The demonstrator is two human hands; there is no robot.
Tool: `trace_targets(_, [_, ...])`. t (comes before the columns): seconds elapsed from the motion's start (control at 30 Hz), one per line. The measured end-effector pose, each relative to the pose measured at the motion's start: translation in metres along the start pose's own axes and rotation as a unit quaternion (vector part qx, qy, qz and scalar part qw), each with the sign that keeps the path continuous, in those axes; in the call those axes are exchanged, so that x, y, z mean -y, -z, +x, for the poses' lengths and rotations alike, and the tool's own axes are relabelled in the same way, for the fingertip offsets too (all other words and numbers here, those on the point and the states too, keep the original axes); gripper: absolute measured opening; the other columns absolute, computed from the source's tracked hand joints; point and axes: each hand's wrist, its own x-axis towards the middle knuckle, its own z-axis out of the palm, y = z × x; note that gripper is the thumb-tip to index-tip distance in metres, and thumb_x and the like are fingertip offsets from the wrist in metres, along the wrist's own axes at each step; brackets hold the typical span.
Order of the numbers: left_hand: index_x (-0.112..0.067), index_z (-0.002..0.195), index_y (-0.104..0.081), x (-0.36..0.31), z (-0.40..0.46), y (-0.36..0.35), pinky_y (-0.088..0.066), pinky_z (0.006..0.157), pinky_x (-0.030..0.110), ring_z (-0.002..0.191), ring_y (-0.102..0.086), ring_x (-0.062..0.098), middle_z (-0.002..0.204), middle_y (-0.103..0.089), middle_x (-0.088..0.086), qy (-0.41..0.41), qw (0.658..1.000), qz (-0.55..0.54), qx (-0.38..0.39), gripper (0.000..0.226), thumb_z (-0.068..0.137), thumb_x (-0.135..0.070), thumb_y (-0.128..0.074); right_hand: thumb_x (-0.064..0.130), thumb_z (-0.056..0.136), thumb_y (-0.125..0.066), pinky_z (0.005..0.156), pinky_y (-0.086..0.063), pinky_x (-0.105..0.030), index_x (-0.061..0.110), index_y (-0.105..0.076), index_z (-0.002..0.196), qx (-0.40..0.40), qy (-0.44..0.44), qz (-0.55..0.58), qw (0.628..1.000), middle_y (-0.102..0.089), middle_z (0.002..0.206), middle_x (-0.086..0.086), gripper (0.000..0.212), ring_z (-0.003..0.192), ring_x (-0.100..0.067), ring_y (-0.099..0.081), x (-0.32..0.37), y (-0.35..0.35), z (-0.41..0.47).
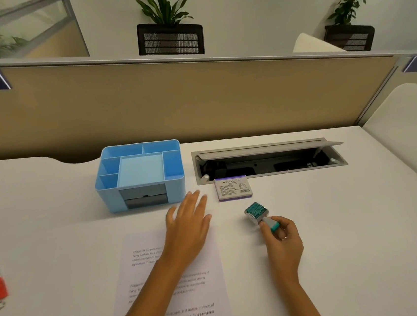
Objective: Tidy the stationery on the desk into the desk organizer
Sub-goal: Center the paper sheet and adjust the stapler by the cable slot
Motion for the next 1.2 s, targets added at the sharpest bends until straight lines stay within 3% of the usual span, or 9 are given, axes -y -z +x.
trace_targets(0.3, [-0.025, 0.145, -0.027, 0.081, -0.171, 0.046, -0.017, 0.111, 0.039, 0.140, -0.011, 0.005, 0.154, -0.022, -0.009, 0.169, 0.982, -0.072, -0.029, 0.061, 0.089, -0.048, -0.022, 0.013, 0.078, -0.072, 0.068, -0.052, -0.018, 0.032, -0.064, 0.090, 0.050, -0.035, -0.039, 0.997, -0.071, 0.092, 0.008, 0.023, 0.082, -0.004, -0.067, 0.008, 0.026, -0.049])
trace_targets(0.43, [-0.025, 0.147, -0.018, 0.095, -0.218, 0.061, -0.011, 0.112, 0.031, 0.141, -0.005, 0.001, 0.153, -0.012, -0.018, 0.106, 0.993, -0.051, 0.025, 0.077, 0.084, -0.068, -0.009, 0.014, 0.079, -0.072, 0.075, -0.054, -0.026, 0.031, -0.064, 0.091, 0.066, -0.050, -0.045, 0.996, -0.070, 0.095, 0.008, 0.022, 0.088, -0.008, -0.067, 0.015, 0.037, -0.074])
trace_targets(0.57, [-0.029, 0.147, -0.003, 0.094, -0.248, 0.064, 0.007, 0.112, 0.023, 0.140, 0.012, -0.005, 0.155, 0.002, -0.020, 0.063, 0.996, -0.005, 0.071, 0.074, 0.085, -0.067, -0.001, 0.014, 0.078, -0.073, 0.073, -0.051, -0.022, 0.029, -0.064, 0.091, 0.067, -0.072, -0.033, 0.995, -0.070, 0.095, 0.007, 0.022, 0.089, -0.011, -0.067, 0.022, 0.047, -0.095])
trace_targets(0.7, [-0.032, 0.147, -0.005, 0.089, -0.264, 0.064, 0.004, 0.114, 0.030, 0.141, 0.008, -0.001, 0.154, 0.001, -0.022, 0.060, 0.995, 0.013, 0.078, 0.072, 0.084, -0.068, 0.003, 0.012, 0.079, -0.072, 0.073, -0.051, -0.022, 0.021, -0.065, 0.098, 0.089, -0.090, -0.016, 0.992, -0.070, 0.100, -0.001, 0.022, 0.091, -0.015, -0.065, 0.032, 0.053, -0.109])
trace_targets(0.8, [-0.033, 0.147, -0.005, 0.087, -0.270, 0.063, 0.003, 0.114, 0.032, 0.141, 0.008, -0.001, 0.154, 0.000, -0.022, 0.061, 0.995, 0.015, 0.079, 0.070, 0.086, -0.066, 0.001, 0.010, 0.081, -0.070, 0.070, -0.049, -0.016, 0.022, -0.064, 0.102, 0.107, -0.080, 0.000, 0.991, -0.068, 0.102, 0.002, 0.025, 0.091, -0.009, -0.064, 0.043, 0.054, -0.119])
trace_targets(1.0, [-0.034, 0.147, -0.005, 0.085, -0.270, 0.064, 0.001, 0.115, 0.034, 0.141, 0.011, -0.001, 0.153, 0.003, -0.024, 0.063, 0.994, 0.030, 0.079, 0.073, 0.083, -0.066, 0.009, 0.007, 0.081, -0.070, 0.084, -0.056, -0.027, 0.016, -0.065, 0.110, 0.109, -0.104, 0.127, 0.980, -0.072, 0.101, 0.000, 0.031, 0.098, -0.016, -0.068, 0.078, 0.047, -0.129])
trace_targets(1.13, [-0.034, 0.148, -0.005, 0.084, -0.270, 0.064, 0.001, 0.115, 0.034, 0.141, 0.011, -0.001, 0.153, 0.005, -0.024, 0.066, 0.994, 0.027, 0.079, 0.075, 0.082, -0.066, 0.011, 0.018, 0.084, -0.067, 0.071, -0.054, -0.020, 0.015, -0.068, 0.096, 0.108, -0.189, 0.245, 0.945, -0.072, 0.084, 0.002, 0.013, 0.082, -0.012, -0.067, 0.105, 0.037, -0.133])
trace_targets(1.2, [-0.035, 0.147, -0.003, 0.083, -0.270, 0.065, 0.001, 0.115, 0.035, 0.140, 0.012, -0.001, 0.152, 0.008, -0.024, 0.067, 0.994, 0.035, 0.081, 0.074, 0.082, -0.066, 0.012, 0.021, 0.086, -0.064, 0.063, -0.055, -0.020, 0.011, -0.067, 0.092, 0.103, -0.269, 0.330, 0.899, -0.068, 0.078, -0.002, 0.012, 0.071, -0.010, -0.062, 0.114, 0.030, -0.137])
